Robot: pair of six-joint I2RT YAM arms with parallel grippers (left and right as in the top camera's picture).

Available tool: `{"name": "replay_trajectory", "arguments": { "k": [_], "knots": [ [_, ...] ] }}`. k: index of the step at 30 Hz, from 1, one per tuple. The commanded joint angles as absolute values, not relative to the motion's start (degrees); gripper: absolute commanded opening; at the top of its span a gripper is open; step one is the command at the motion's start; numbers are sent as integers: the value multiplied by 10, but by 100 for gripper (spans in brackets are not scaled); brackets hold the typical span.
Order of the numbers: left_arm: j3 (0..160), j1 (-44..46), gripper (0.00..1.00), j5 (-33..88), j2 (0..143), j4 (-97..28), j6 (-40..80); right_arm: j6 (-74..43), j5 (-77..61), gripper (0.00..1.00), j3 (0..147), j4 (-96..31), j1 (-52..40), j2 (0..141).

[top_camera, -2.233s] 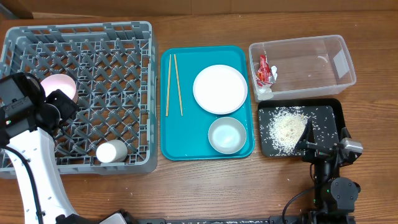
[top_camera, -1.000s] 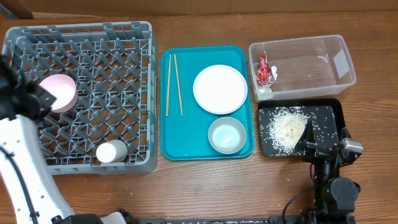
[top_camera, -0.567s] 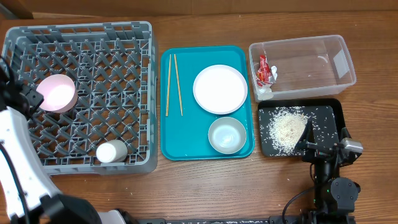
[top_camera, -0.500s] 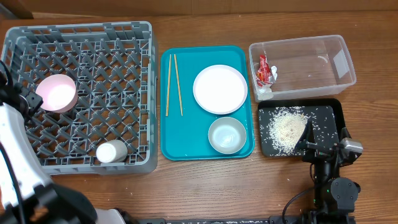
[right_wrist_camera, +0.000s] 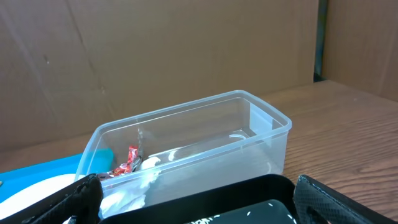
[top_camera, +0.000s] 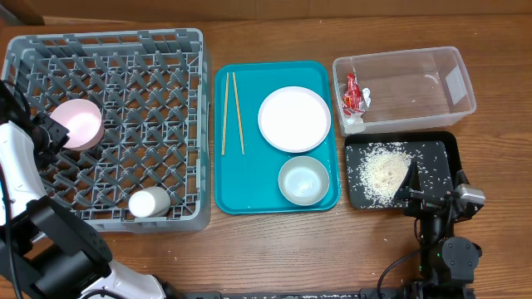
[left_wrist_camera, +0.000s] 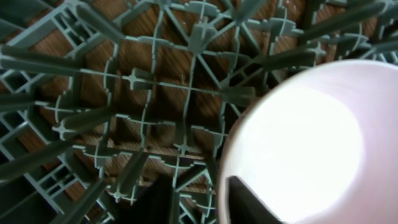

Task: Sort waste into correct bins and load items into the dishwasher
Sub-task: 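Lower the pink bowl into the rack and open the left gripper, then move the left gripper over the wooden chopsticks on the teal tray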

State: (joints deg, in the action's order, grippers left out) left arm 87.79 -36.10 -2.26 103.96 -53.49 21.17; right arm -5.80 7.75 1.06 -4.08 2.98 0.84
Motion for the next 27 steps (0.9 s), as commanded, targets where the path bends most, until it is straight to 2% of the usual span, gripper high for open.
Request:
{"name": "replay_trajectory", "arguments": {
  "k": [1, 5, 7, 17, 22, 27],
  "knots": [
    [883, -361, 27, -11, 1047, -533, 183, -59, 80, 100, 4, -37, 32, 2],
    [879, -360, 14, -19, 1049, -540, 173, -59, 80, 100, 4, -37, 32, 2],
    [878, -360, 4, -19, 1049, -541, 173, -59, 80, 100, 4, -37, 32, 2],
    [999, -322, 4, -99, 1011, -658, 175, -59, 80, 100, 4, -37, 32, 2],
    [1091, -234, 4, -223, 992, -725, 165, -59, 80, 100, 4, -37, 32, 2],
    [1095, -111, 4, -377, 993, -760, 179, -59, 80, 100, 4, -37, 32, 2]
  ]
}}
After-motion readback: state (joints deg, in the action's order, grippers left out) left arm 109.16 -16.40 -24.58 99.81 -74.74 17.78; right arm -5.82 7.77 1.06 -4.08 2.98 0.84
